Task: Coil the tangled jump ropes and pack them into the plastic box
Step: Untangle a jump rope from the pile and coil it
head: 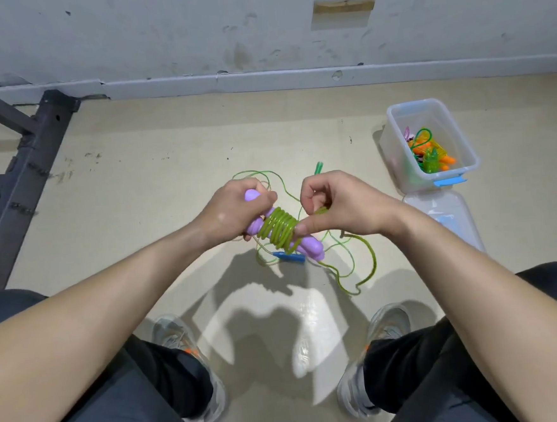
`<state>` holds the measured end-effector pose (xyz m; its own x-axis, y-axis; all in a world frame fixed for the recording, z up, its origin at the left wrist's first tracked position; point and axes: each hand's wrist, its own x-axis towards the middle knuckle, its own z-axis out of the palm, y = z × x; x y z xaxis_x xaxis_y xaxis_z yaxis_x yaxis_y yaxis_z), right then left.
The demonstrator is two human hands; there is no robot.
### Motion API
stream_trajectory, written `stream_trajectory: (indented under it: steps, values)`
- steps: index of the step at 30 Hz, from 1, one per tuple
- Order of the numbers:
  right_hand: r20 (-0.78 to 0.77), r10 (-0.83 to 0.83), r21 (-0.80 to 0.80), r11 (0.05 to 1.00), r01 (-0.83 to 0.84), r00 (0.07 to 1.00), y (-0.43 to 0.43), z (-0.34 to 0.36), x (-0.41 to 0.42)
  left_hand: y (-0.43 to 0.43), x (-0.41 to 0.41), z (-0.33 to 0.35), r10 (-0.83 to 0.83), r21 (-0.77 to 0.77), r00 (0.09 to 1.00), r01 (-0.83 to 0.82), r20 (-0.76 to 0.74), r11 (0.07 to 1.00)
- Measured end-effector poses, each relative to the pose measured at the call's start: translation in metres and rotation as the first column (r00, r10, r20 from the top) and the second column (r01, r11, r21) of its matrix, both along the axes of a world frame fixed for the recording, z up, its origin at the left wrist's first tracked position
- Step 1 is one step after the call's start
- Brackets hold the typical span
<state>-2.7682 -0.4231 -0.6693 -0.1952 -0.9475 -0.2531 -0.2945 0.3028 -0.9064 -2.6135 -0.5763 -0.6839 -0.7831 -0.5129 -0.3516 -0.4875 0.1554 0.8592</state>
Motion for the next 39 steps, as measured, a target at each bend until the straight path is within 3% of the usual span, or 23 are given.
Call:
stream_trajectory:
  steps: [2,5,8,9,10,12,14,15,17,19,22,23,27,30,32,34,37,39]
  values:
    - [0.231,-0.041,-0.011,0.999,0.045,0.972,0.002,-0.01,-0.002,0.006,-0.001,0.0,-0.022,0.113,0.999,0.025,-0.03,0.993]
    - [0.546,-0.15,-0.057,0.975,0.215,0.824,0.0,-0.02,0.01,0.009,-0.003,0.002,0.14,0.311,0.985,-0.101,-0.105,0.945]
    - [0.693,-0.296,0.061,0.933,0.355,0.657,-0.005,-0.036,0.032,0.011,-0.006,0.003,0.359,0.454,0.926,-0.272,-0.115,0.848]
    - [0.685,-0.341,0.103,0.92,0.377,0.644,-0.006,-0.043,0.04,0.011,-0.008,0.004,0.437,0.473,0.894,-0.342,-0.103,0.812]
    - [0.626,-0.387,0.136,0.909,0.394,0.676,-0.007,-0.048,0.047,0.01,-0.009,0.005,0.507,0.482,0.857,-0.406,-0.096,0.777]
    - [0.361,-0.462,0.168,0.887,0.43,0.81,-0.005,-0.055,0.064,0.004,-0.01,0.006,0.586,0.453,0.8,-0.479,-0.126,0.751]
    - [-0.009,-0.405,0.124,0.907,0.403,0.914,-0.001,-0.049,0.079,-0.003,-0.009,0.003,0.557,0.269,0.808,-0.502,-0.194,0.822]
    - [-0.205,-0.294,0.102,0.942,0.32,0.933,-0.001,-0.043,0.085,-0.004,-0.009,0.001,0.536,0.139,0.818,-0.518,-0.208,0.844]
    - [-0.493,-0.031,0.179,0.974,0.136,0.87,-0.003,-0.027,0.093,-0.004,-0.007,-0.003,0.507,-0.093,0.832,-0.536,-0.225,0.839]
    - [-0.629,0.104,0.246,0.967,0.07,0.771,-0.006,-0.008,0.091,-0.001,-0.006,-0.01,0.403,-0.265,0.888,-0.453,-0.223,0.851]
    - [-0.79,0.14,0.182,0.983,0.01,0.597,-0.009,0.015,0.074,0.004,-0.002,-0.02,0.251,-0.345,0.961,-0.275,-0.116,0.897]
    - [-0.793,0.111,0.142,0.99,0.004,0.599,-0.01,0.02,0.064,0.006,0.0,-0.022,0.198,-0.355,0.977,-0.215,-0.083,0.91]
    - [-0.542,0.057,0.094,0.996,-0.006,0.838,-0.006,0.019,0.014,0.012,0.004,-0.009,-0.02,-0.134,0.998,0.012,-0.058,0.991]
    - [-0.095,-0.105,0.039,0.993,0.109,0.99,0.003,-0.005,-0.009,0.008,0.0,-0.002,-0.032,0.067,0.997,0.036,-0.07,0.997]
    - [0.261,-0.147,0.016,0.989,0.148,0.954,0.006,-0.021,-0.006,0.004,-0.002,0.002,0.033,0.181,0.993,-0.012,-0.112,0.983]
    - [0.495,-0.177,0.02,0.981,0.192,0.851,0.005,-0.033,0.007,0.003,-0.003,0.003,0.115,0.302,0.983,-0.067,-0.143,0.951]
    - [0.616,-0.342,0.118,0.931,0.345,0.71,0.004,-0.047,0.025,0.006,-0.007,0.002,0.345,0.477,0.928,-0.241,-0.141,0.845]
    - [0.614,-0.407,0.174,0.906,0.386,0.676,0.004,-0.053,0.035,0.005,-0.01,0.001,0.478,0.504,0.869,-0.36,-0.125,0.785]
